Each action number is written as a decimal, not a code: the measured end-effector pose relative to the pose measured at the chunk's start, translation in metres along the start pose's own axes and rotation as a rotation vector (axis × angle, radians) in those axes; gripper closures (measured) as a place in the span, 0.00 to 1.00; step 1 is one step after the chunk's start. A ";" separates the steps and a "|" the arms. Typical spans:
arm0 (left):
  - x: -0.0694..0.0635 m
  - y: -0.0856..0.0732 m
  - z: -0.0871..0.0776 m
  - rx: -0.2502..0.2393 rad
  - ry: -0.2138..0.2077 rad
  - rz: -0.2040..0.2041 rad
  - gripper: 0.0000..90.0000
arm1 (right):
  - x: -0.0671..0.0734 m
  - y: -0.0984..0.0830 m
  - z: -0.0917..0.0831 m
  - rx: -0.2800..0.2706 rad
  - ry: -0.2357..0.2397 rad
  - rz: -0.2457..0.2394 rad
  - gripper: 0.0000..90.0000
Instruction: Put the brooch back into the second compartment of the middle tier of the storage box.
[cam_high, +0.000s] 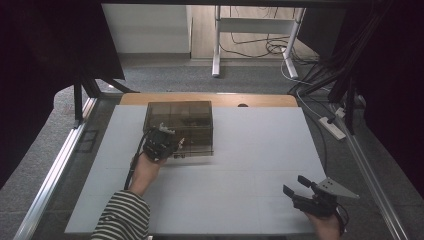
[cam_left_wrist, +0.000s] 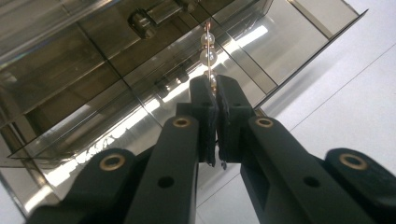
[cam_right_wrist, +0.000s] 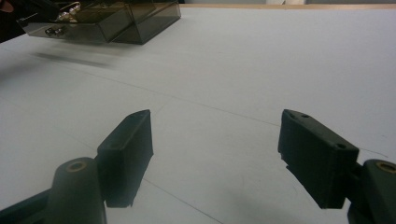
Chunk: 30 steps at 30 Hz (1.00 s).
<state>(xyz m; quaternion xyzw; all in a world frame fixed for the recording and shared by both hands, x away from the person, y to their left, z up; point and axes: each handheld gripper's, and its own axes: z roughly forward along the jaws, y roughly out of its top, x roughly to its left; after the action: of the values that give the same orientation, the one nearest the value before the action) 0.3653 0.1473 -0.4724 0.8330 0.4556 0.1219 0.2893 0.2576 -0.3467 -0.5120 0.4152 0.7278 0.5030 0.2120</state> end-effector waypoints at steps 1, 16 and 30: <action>0.000 0.000 0.001 0.004 0.001 0.000 0.96 | 0.000 0.000 0.000 0.000 0.000 0.000 0.29; 0.002 0.002 0.003 -0.025 -0.009 -0.034 0.85 | 0.000 0.000 0.000 0.003 0.003 -0.001 0.29; -0.004 -0.002 -0.012 -0.065 0.006 -0.040 0.61 | 0.000 0.000 0.001 0.004 0.003 -0.001 0.29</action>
<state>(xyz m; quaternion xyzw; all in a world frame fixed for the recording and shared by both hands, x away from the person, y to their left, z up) 0.3563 0.1495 -0.4640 0.8135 0.4689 0.1335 0.3171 0.2577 -0.3462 -0.5123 0.4144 0.7294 0.5019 0.2105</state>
